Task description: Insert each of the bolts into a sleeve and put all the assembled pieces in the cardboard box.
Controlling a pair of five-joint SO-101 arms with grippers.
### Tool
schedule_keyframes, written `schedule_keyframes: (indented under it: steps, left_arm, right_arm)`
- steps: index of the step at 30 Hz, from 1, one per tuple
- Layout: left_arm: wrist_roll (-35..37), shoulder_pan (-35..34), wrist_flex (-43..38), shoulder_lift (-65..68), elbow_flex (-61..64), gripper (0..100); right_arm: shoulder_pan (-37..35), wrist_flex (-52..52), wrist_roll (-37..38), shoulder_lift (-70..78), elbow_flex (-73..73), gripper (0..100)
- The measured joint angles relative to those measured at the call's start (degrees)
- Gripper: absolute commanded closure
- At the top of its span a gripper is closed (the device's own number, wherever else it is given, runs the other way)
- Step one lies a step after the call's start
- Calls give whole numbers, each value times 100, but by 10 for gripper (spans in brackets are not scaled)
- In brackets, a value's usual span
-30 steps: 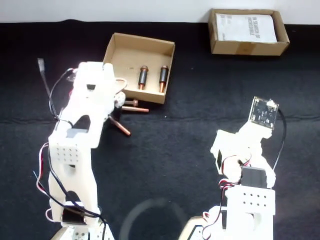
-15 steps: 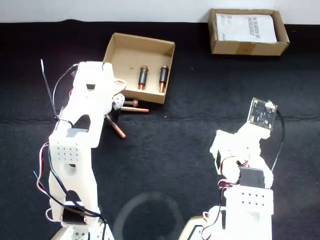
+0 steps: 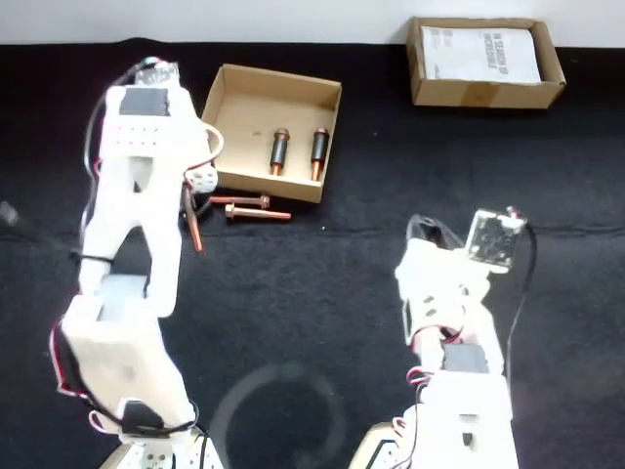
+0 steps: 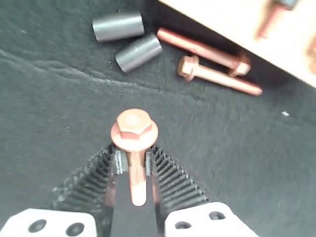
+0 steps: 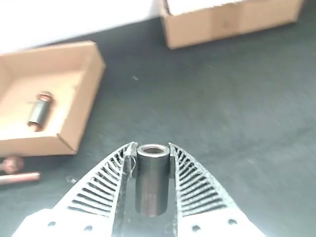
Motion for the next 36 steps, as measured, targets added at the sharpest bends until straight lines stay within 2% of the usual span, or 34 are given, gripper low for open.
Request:
schedule_keyframes:
  steps: [5,10,14,19,25,36]
  left_arm:
    - [-440,0,53,-1064,510,992]
    - [-1064,105,44,-2418,1521,992]
    - [-1187,97,-396,-3437,2418,992]
    - [-1196,211,-1363,-4580,3675,992]
    - [-1196,721,-2743,-5714,5266,992]
    - [-1187,1574,-5890,-6857,7358,992]
  right_arm:
    - [-378,-958,0,0,510,992]
    - [-712,-1644,0,0,905,992]
    - [-879,-2013,0,0,985,992]
    - [-1064,-2629,0,0,1029,992]
    - [-1301,-3516,0,0,1037,992]
    - [-1319,-3147,0,0,1037,992]
